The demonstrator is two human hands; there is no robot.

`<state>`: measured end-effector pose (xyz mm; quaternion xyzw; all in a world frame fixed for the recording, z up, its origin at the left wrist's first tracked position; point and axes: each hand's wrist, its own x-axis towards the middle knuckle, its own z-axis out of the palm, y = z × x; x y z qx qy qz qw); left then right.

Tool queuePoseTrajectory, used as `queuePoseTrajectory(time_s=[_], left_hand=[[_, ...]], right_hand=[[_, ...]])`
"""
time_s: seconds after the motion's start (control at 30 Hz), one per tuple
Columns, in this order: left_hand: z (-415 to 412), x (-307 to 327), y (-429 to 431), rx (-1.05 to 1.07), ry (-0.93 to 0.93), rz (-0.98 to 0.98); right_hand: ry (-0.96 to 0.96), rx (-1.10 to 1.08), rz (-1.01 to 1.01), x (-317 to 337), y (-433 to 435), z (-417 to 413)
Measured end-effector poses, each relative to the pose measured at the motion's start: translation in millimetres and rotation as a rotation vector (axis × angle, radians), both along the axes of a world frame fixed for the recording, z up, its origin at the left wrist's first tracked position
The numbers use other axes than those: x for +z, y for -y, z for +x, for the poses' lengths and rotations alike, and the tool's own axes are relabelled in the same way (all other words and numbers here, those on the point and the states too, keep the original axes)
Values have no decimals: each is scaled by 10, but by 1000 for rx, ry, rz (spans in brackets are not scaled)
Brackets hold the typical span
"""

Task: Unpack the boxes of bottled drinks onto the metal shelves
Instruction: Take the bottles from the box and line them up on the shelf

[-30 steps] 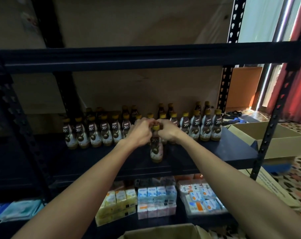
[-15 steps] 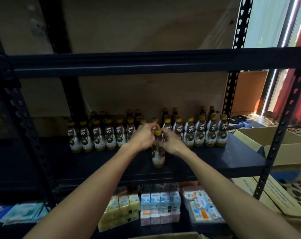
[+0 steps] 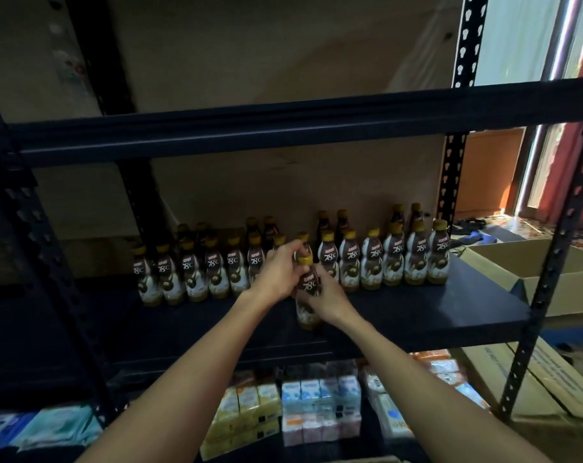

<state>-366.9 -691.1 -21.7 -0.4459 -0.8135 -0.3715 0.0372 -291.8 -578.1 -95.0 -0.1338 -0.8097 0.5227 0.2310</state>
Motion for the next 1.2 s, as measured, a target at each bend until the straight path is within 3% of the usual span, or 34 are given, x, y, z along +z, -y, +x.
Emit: queuePoseTrajectory(time_s=[0.3,0.83,1.03,1.2], left_hand=[[139,-15,-312,-20,-45,28],[995,-31,-2069,-236,-126,-4],[1156,44,-2624,-341,-438,-64],[1023,58,-2928,-314,-509,-52]], right_hand=[[-49,-69,66,-90,-294,114],[-117,-437,79,-244,-1728,1197],[-121,-558,124,-356,-2307,1466],[-202,-631,113,-455,-2670,1515]])
